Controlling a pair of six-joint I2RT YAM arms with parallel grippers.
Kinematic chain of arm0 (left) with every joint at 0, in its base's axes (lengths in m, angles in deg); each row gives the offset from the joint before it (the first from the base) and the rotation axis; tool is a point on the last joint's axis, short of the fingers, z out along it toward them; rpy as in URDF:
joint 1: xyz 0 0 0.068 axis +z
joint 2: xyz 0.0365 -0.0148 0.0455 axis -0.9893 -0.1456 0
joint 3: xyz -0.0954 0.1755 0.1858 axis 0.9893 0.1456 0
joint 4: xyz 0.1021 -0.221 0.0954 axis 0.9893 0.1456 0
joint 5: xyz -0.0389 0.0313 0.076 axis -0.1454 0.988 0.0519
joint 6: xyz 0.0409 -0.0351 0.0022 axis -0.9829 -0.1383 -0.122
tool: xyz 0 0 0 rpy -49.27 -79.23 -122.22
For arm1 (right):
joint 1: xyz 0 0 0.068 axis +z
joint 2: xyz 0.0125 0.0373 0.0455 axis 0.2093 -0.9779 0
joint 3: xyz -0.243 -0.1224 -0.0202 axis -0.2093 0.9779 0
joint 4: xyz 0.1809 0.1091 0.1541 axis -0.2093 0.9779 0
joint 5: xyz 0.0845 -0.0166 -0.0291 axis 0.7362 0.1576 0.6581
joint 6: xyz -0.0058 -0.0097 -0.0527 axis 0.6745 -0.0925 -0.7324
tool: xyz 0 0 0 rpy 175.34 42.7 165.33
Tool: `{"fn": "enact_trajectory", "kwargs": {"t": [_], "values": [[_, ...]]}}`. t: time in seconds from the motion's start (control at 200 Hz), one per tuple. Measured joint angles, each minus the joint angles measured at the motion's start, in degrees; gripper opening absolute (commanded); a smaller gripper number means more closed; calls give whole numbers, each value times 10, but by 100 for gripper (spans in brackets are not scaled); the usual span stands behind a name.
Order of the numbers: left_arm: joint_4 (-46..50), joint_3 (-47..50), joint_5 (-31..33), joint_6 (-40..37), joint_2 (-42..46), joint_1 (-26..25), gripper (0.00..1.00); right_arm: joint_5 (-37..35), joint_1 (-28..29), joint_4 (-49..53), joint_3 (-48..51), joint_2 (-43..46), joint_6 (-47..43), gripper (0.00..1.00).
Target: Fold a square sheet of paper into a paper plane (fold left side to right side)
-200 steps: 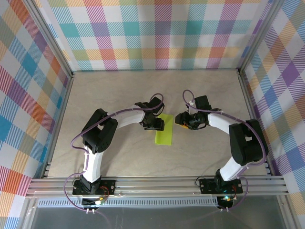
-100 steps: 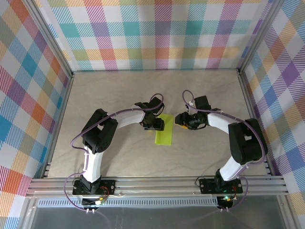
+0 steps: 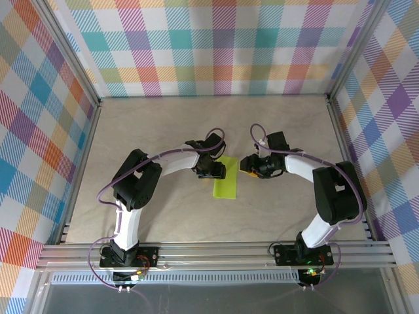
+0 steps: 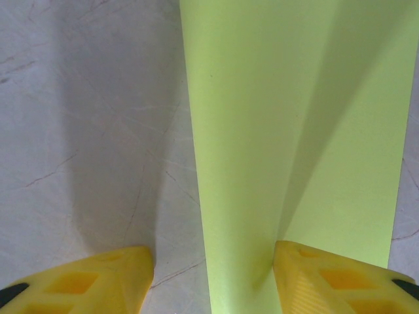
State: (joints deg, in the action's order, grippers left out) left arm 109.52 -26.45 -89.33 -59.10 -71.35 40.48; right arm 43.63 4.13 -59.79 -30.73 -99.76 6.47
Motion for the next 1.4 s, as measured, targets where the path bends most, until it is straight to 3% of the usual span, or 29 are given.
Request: {"fn": "enact_trajectory", "kwargs": {"t": [0.185, 0.665, 0.84, 1.065, 1.4], "values": [[0, 0, 0, 0, 0, 0, 55, 4, 3, 0, 0, -5, 0, 49], [0, 0, 0, 0, 0, 0, 55, 36, 43, -35, -34, -67, 29, 13], [0, 0, 0, 0, 0, 0, 54, 34, 54, -38, -41, -90, 29, 6], [0, 0, 1, 0, 0, 0, 54, 19, 56, -25, -41, -112, 27, 0], [-22, 19, -9, -9, 20, 5, 60, 12, 56, -19, -43, -112, 13, 0]]}}
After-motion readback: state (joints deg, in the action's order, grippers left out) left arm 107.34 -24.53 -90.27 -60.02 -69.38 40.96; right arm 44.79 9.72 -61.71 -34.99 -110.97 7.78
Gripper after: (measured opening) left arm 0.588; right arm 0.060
